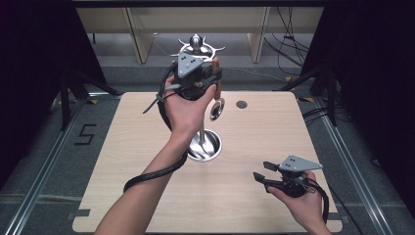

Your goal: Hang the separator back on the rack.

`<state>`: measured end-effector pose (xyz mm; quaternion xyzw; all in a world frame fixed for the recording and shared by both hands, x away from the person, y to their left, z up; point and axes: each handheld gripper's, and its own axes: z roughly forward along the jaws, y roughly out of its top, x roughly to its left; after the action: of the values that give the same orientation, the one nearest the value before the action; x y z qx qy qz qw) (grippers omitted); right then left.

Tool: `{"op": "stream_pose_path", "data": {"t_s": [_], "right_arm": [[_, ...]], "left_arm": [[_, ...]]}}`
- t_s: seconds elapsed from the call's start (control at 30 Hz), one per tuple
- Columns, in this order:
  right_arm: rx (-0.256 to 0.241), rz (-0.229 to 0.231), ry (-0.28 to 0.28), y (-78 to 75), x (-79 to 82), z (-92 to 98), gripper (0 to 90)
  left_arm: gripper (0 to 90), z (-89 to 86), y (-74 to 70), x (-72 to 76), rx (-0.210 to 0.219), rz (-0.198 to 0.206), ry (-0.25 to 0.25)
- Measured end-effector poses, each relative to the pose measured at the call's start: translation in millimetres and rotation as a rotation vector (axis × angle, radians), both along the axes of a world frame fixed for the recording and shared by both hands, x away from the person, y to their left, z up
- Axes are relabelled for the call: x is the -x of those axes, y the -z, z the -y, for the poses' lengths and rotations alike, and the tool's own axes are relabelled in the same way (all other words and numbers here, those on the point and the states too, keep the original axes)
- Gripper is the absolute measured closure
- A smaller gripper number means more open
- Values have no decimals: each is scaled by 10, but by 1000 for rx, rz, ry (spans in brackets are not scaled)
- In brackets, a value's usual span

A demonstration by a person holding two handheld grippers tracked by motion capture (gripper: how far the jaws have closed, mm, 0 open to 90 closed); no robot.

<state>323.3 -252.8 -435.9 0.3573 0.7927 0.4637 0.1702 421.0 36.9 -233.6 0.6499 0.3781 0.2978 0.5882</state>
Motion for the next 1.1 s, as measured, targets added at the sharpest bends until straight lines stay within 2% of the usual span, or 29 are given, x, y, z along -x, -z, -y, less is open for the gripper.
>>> {"op": "stream_pose_path", "data": {"t_s": [0.2, 0.27, 0.53, 0.6, 0.7, 0.8, 0.83, 0.87, 0.9, 0.93, 1.0, 1.07, 1.1], "right_arm": [[4, 7, -7, 3, -1, -3, 444], [2, 4, -9, 5, -3, -4, 444], [3, -5, -1, 9, 11, -8, 443], [-3, -16, 0, 4, 18, -12, 443], [8, 8, -7, 6, 3, -3, 443], [-9, -8, 0, 9, 14, -13, 442], [-5, -14, 1, 8, 16, -11, 443], [-10, -31, 4, 5, 26, -17, 443], [0, -8, 3, 8, 16, -11, 442], [0, -5, 3, 8, 16, -12, 442], [0, -4, 0, 5, 16, -8, 442], [-10, -27, 10, -1, 27, -7, 442], [-3, -4, 8, 7, 13, 1, 441]], "left_arm": [[735, -18, 22, -27, 1, 0, -7], [728, -20, 27, -31, 13, -3, -10], [585, -49, 74, 50, 6, 22, -20], [562, -67, 106, 94, 1, 22, -16], [526, -103, 151, 164, -5, 26, -9], [501, -149, 211, 253, -17, 30, -5], [496, -180, 227, 288, -42, 29, -9], [489, -173, 253, 334, -15, 13, -9], [484, -196, 278, 374, -29, 20, -3], [482, -207, 295, 398, -33, 22, 0], [476, -252, 349, 468, -52, 28, 9], [470, -303, 401, 522, -63, 29, 13], [467, -324, 422, 538, -61, 28, 14]]}}
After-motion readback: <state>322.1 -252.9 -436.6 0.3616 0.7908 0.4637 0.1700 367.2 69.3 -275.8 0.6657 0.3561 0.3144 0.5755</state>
